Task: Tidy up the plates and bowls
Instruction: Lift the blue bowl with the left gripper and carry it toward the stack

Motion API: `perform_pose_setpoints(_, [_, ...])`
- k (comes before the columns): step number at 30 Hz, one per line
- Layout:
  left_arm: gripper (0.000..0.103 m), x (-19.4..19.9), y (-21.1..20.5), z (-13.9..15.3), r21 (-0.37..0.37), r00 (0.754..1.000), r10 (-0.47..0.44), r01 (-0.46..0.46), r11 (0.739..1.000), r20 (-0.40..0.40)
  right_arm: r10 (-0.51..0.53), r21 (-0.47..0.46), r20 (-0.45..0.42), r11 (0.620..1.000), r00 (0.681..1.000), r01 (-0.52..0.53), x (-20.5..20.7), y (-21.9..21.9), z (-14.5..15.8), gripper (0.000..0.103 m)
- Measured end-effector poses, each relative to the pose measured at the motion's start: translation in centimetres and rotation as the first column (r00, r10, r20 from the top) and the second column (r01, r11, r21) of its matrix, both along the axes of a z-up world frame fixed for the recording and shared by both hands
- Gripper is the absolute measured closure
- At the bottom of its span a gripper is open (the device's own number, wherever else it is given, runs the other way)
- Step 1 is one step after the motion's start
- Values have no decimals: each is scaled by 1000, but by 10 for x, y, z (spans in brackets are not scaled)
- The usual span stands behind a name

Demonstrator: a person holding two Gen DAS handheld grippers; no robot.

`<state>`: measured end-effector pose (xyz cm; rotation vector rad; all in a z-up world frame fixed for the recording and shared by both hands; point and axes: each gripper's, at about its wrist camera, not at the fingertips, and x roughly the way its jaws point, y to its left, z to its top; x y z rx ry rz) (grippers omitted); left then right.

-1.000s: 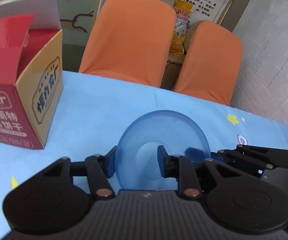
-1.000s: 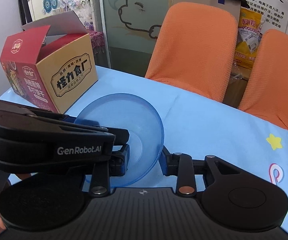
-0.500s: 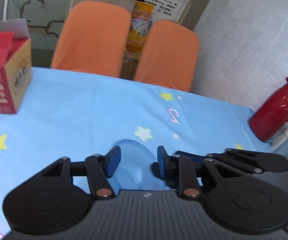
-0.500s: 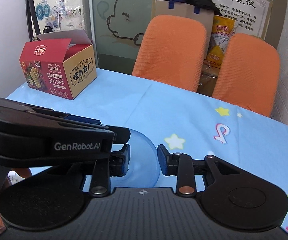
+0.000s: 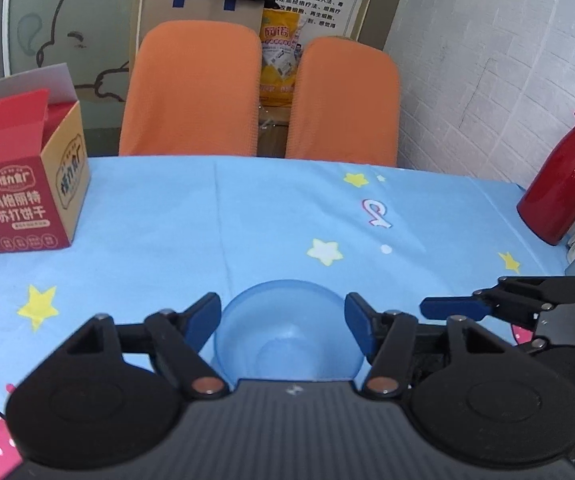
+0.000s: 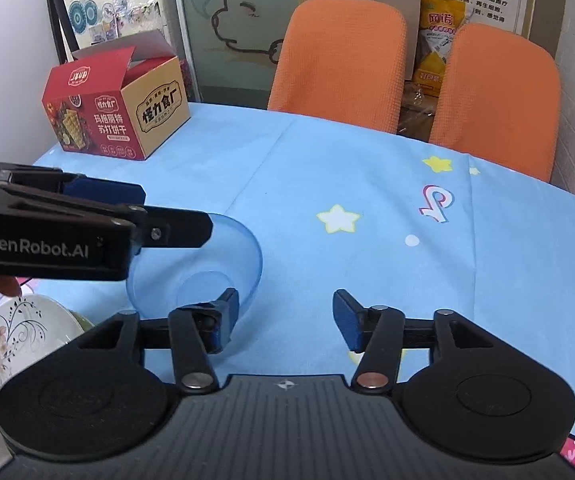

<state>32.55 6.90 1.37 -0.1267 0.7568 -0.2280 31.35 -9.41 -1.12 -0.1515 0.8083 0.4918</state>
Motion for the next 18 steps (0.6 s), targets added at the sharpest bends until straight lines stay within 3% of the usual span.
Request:
perform_pose_setpoints(7, [42, 16, 16, -26, -28, 997, -13, 12, 1000, -72, 8, 17, -29, 1000, 1000, -7, 18, 16, -11, 0])
perform_pose_setpoints(18, [42, 37, 17, -57, -14, 987, -20, 18, 1000, -157, 41, -51, -84, 998, 996, -46, 31, 38, -39, 0])
